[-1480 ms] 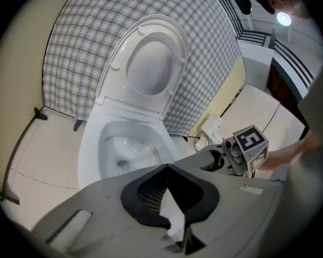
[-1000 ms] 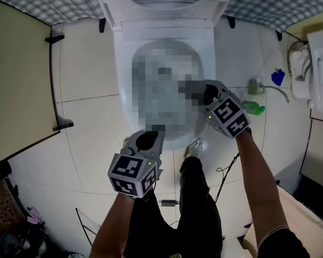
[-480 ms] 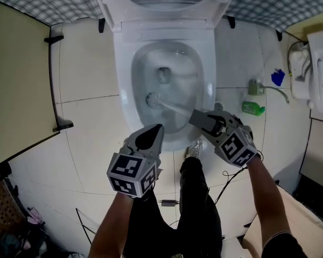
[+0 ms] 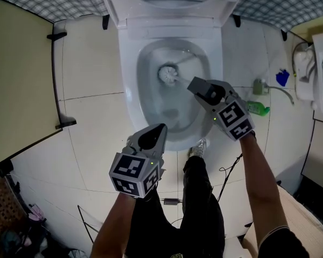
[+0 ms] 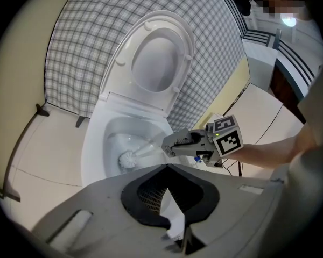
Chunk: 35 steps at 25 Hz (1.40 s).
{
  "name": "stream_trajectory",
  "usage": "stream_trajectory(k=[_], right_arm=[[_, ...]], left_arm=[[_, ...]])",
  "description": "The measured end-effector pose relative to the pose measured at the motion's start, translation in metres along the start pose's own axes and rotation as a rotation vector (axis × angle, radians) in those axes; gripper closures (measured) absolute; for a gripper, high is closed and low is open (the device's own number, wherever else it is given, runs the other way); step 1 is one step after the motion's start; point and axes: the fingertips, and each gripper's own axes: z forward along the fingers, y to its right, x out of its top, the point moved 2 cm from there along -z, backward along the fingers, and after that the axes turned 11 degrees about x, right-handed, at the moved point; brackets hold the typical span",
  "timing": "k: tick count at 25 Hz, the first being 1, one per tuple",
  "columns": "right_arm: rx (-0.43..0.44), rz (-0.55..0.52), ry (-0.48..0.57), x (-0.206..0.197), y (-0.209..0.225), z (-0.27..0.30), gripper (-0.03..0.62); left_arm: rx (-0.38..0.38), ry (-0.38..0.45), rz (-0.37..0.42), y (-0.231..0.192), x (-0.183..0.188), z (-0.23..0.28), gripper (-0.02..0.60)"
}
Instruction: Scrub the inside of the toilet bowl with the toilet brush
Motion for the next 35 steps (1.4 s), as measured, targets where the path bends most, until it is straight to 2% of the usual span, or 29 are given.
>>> stream_trajectory(k=[3, 7, 15, 19, 21, 26, 32, 35], right_arm=[[0.009, -0.011, -0.008, 0.007, 0.002, 0.008, 0.408], [0.101, -0.064, -0.063, -0.006, -0.027, 0.003, 0.408], [0.253, -0.357, -0.209, -0.021, -0.085, -0.044, 0.407], [0.329, -0.413, -0.244, -0.019, -0.106, -0.067, 0.407], [0.335, -0.37, -0.22, -0.018, -0.109, -0.075, 0.407], [0.224, -0.084, -0.006, -0.004, -0.087, -0.086, 0.408], [0.15, 0.019, 0.103, 0.001, -0.078, -0.11, 0.408], [0.104, 0.085, 0.193, 0.006, -0.073, -0.131, 0.41]], left_arm=[[0.008, 0.0, -0.005, -0.006, -0.001, 0.0, 0.572], [0.013, -0.007, -0.014, -0.009, -0.002, -0.001, 0.572], [-0.004, -0.006, -0.015, -0.005, -0.001, 0.001, 0.572], [-0.011, -0.007, -0.015, 0.002, -0.003, 0.0, 0.572], [-0.012, -0.007, -0.011, 0.004, -0.003, -0.002, 0.572], [-0.011, -0.003, 0.017, 0.006, 0.002, -0.007, 0.572], [0.012, 0.018, 0.052, 0.003, 0.01, -0.015, 0.572], [0.024, 0.038, 0.058, 0.002, 0.016, -0.015, 0.572]])
